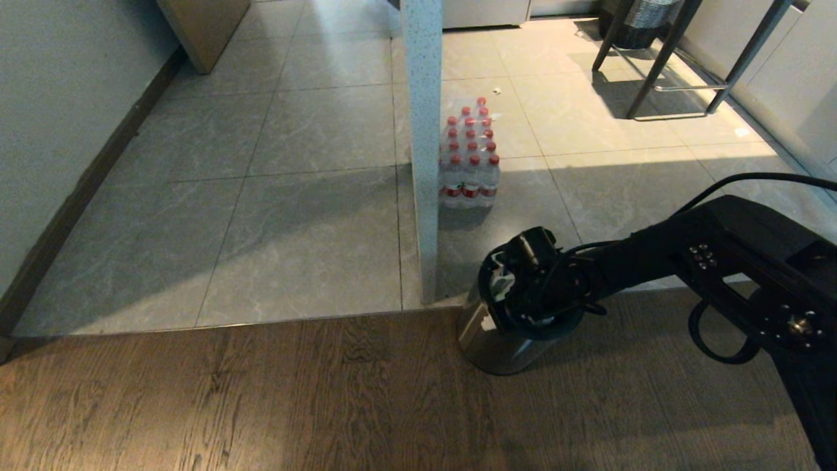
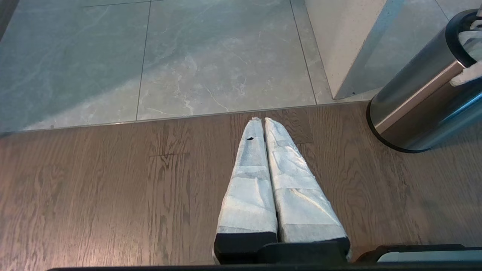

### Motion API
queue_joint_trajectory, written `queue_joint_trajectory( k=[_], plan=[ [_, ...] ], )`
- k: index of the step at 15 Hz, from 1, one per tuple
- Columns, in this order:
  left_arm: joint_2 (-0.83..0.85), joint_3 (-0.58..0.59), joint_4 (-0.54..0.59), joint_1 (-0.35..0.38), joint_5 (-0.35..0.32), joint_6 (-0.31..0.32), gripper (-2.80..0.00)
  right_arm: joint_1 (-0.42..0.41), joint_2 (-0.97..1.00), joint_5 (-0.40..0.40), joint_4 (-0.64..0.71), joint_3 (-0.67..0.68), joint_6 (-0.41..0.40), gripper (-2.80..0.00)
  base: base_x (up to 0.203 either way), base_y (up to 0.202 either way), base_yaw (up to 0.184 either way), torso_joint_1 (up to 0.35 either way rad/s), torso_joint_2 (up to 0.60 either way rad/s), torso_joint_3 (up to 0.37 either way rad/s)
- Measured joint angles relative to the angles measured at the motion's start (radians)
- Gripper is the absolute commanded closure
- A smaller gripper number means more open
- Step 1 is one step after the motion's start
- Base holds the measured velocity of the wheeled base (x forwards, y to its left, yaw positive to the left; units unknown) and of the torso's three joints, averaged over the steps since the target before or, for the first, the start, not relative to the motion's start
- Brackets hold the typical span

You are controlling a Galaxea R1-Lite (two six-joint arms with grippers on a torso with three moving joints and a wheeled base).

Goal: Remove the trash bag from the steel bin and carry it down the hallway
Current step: Place the outer trash can on the ground

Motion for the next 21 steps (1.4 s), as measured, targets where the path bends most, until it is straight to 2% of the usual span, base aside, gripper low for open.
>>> queue_joint_trajectory(
  k=[5, 8, 14, 17, 21],
  plan=[
    [0.000, 0.000, 0.000, 0.000, 0.000, -0.001, 0.00, 0.006, -0.029, -0.030, 0.001, 0.005, -0.004, 0.00, 0.000, 0.000, 0.000, 0.000, 0.00, 0.000],
    [0.000, 0.000, 0.000, 0.000, 0.000, 0.000, 0.00, 0.006, -0.093, -0.033, 0.007, 0.014, -0.058, 0.00, 0.000, 0.000, 0.000, 0.000, 0.00, 0.000],
    [0.000, 0.000, 0.000, 0.000, 0.000, 0.000, 0.00, 0.006, -0.229, -0.031, 0.020, 0.064, -0.110, 0.00, 0.000, 0.000, 0.000, 0.000, 0.00, 0.000],
    [0.000, 0.000, 0.000, 0.000, 0.000, 0.000, 0.00, 0.005, -0.338, -0.024, 0.099, 0.081, -0.176, 0.00, 0.000, 0.000, 0.000, 0.000, 0.00, 0.000],
    [0.000, 0.000, 0.000, 0.000, 0.000, 0.000, 0.00, 0.002, -0.517, -0.024, 0.296, 0.085, -0.201, 0.00, 0.000, 0.000, 0.000, 0.000, 0.00, 0.000]
  ],
)
